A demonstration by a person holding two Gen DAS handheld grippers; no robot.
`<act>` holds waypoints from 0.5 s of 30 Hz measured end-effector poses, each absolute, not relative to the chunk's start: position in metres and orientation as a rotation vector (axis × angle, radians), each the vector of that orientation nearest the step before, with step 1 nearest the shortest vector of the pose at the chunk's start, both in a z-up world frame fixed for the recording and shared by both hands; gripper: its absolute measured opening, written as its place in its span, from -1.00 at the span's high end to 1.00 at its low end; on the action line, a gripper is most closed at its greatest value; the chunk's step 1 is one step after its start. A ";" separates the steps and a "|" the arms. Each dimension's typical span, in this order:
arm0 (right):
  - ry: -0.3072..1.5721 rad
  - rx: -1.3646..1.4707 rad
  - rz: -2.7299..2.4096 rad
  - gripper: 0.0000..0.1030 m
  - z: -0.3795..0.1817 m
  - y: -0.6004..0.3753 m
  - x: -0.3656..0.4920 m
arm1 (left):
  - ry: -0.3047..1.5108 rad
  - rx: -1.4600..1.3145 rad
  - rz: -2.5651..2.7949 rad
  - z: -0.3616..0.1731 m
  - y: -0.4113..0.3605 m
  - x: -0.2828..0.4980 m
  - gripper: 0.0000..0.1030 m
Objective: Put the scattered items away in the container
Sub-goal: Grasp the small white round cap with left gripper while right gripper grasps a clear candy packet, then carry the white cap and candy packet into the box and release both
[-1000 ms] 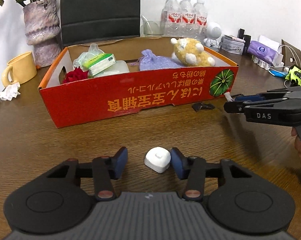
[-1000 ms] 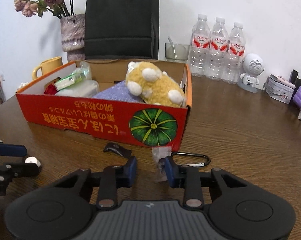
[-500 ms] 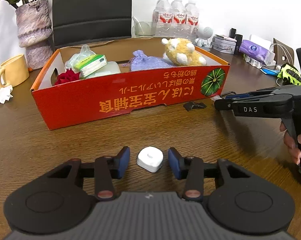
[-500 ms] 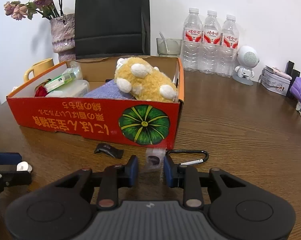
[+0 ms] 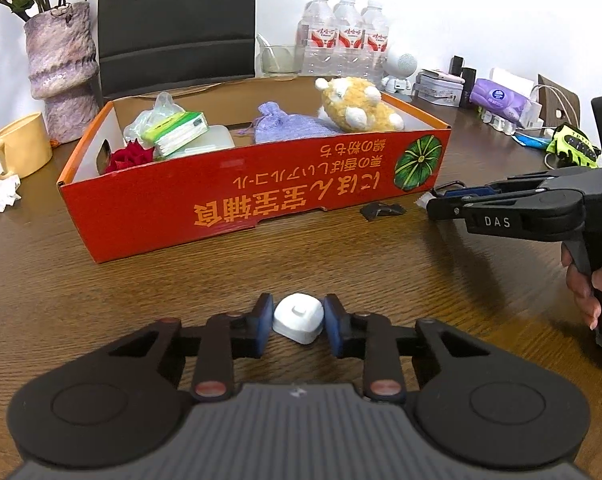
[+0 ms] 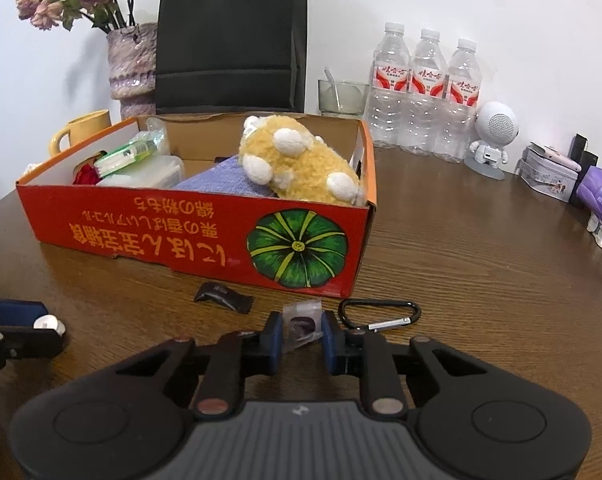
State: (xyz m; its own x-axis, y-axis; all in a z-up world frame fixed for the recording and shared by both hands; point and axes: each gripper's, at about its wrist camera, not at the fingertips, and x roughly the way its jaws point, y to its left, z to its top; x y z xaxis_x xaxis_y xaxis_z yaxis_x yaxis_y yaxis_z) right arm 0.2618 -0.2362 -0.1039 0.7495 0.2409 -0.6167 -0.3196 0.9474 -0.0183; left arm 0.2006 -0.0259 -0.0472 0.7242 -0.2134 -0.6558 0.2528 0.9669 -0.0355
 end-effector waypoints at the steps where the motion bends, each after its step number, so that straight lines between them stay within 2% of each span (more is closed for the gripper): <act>1: 0.651 -0.126 0.306 0.63 -0.103 -0.236 0.261 | 0.716 0.058 -0.259 -0.047 -0.026 0.200 0.46; 9: 0.620 -0.108 0.320 0.64 -0.093 -0.238 0.248 | 0.671 0.023 -0.256 -0.038 -0.020 0.194 0.46; 15: 0.531 -0.065 0.376 0.64 -0.066 -0.235 0.223 | 0.583 -0.039 -0.245 -0.011 -0.010 0.183 0.46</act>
State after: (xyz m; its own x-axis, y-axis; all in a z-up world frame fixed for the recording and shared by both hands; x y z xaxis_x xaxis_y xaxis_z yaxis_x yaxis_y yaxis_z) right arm 0.2226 -0.2355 -0.0662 0.7955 0.3333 -0.5061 -0.3667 0.9296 0.0359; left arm 0.1826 -0.0097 -0.0105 0.8067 -0.2401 -0.5400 0.2180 0.9702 -0.1057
